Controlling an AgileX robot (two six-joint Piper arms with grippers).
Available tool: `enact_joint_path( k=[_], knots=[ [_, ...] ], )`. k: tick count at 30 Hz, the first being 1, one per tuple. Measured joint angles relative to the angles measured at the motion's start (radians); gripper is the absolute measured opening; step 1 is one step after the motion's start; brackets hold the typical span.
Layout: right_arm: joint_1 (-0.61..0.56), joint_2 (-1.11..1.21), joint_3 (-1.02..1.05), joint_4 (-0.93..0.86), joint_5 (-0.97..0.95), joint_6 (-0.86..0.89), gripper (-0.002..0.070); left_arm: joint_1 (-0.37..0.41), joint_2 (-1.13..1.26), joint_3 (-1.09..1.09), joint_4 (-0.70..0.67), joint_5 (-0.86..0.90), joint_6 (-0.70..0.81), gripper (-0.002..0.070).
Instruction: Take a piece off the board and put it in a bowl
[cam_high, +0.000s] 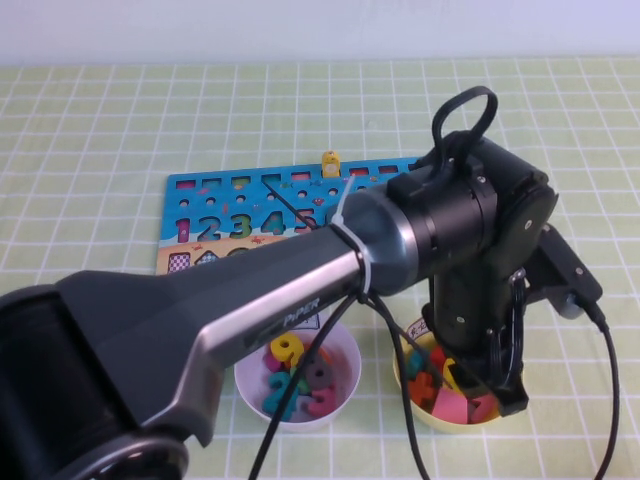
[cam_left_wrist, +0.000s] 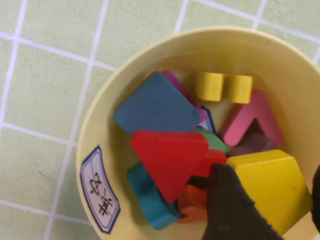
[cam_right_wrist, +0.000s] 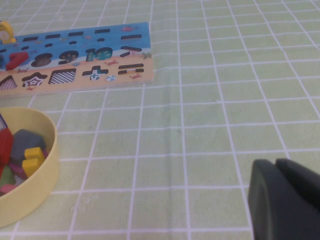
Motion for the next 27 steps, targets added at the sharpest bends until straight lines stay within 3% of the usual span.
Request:
enact_joint_path(
  k=[10,15,20,23,27],
  knots=[
    [0.0,0.0,0.0,0.0,0.0,0.0,-0.0017,0.0,0.024,0.001,0.072,-0.002,-0.031,0.0295],
    [0.0,0.0,0.0,0.0,0.0,0.0,-0.0017,0.0,0.024,0.001,0.124,-0.002,-0.084,0.048],
    [0.0,0.0,0.0,0.0,0.0,0.0,-0.0017,0.0,-0.008,0.006,0.133,-0.003,-0.102,0.0542],
    [0.0,0.0,0.0,0.0,0.0,0.0,-0.0017,0.0,-0.069,0.008,0.184,-0.014,-0.153,0.048],
    [0.0,0.0,0.0,0.0,0.0,0.0,-0.0017,0.0,-0.181,0.008,0.29,-0.028,-0.203,0.0231]
  ],
)
